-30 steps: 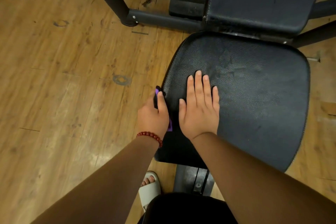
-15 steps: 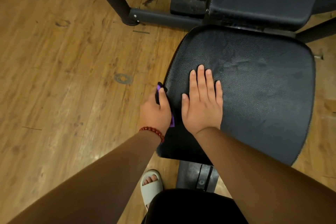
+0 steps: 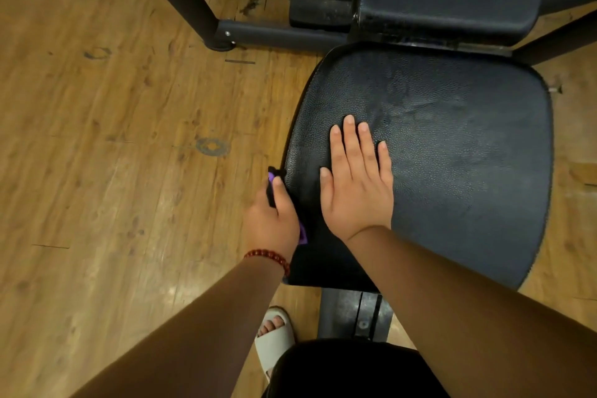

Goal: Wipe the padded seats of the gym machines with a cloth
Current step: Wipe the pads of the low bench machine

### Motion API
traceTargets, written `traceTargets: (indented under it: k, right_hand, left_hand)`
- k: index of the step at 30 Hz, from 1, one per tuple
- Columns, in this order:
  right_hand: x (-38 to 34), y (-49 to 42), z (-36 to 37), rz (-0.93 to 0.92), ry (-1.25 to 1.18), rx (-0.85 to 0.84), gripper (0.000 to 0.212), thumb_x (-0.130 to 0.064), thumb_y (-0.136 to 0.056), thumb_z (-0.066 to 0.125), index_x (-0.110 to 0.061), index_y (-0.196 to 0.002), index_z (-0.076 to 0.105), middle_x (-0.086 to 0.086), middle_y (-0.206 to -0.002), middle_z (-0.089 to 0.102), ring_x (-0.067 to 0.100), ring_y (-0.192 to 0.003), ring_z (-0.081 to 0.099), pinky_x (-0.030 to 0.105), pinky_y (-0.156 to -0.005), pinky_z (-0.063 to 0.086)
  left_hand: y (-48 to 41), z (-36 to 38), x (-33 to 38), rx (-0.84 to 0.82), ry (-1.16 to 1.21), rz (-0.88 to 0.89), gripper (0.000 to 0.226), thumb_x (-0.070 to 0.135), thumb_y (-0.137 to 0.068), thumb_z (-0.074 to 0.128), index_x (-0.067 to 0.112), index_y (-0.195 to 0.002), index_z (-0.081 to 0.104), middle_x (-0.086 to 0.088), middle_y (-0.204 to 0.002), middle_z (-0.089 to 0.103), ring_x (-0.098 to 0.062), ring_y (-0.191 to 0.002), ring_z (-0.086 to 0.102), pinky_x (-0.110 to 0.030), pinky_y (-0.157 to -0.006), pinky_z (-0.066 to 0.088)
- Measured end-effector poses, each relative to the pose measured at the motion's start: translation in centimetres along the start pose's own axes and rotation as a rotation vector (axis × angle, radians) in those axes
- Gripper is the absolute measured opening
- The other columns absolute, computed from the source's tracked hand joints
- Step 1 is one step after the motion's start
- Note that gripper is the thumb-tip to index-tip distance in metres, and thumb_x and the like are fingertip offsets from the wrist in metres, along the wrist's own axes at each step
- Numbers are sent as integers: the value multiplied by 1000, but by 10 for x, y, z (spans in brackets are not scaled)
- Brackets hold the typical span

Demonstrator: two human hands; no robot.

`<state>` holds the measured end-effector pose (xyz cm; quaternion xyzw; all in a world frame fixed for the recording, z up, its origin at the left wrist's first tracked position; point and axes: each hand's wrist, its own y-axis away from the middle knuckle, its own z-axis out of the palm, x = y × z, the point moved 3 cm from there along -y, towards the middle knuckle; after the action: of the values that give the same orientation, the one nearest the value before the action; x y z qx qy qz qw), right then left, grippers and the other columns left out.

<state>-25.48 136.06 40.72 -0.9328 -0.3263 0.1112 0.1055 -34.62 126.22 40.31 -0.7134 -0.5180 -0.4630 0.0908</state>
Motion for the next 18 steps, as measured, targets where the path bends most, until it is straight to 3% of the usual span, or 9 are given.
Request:
traceTargets:
  k: [5,7,11,13,18]
  right_hand:
    - [0,1,-1,-8,-13,1,58,-35,-99,29,-12,-152,27,7,-160,22,23,-148,15,43,-120,7]
    - [-1,0,-1,-8,-10,5,58,-35,-99,30,-12,-152,27,7,-160,22,23,-148,15,43,-120,6]
    - [-2,1,-1,0,-7,17,57,-36,-99,31,-12,-151,29,7,-159,24,23,-147,17,43,-120,7]
    - [-2,1,-1,8,-13,27,56,-36,-99,32,-13,-150,33,7,-158,27,23,-147,20,42,-120,7]
    - [-6,14,-4,52,-166,18,52,-31,-99,35,-15,-149,35,8,-158,27,25,-147,16,35,-120,-1]
  left_hand:
    - [-18,0,21,11,36,48,39,42,-102,34,17,-104,64,5,-76,61,-14,-75,61,-26,-61,42]
    - [-24,3,24,1,41,73,40,43,-102,33,19,-113,63,7,-81,61,-11,-77,59,-26,-65,42]
    - [-9,4,-2,21,39,65,48,48,-100,31,15,-116,62,2,-84,65,-7,-72,59,-21,-58,43]
    - [-2,3,-9,14,54,33,49,48,-100,32,11,-112,61,-2,-83,66,-4,-65,59,-20,-55,45]
    - [-16,-1,20,-30,36,69,38,43,-102,34,18,-94,61,8,-71,58,-7,-66,56,-22,-57,40]
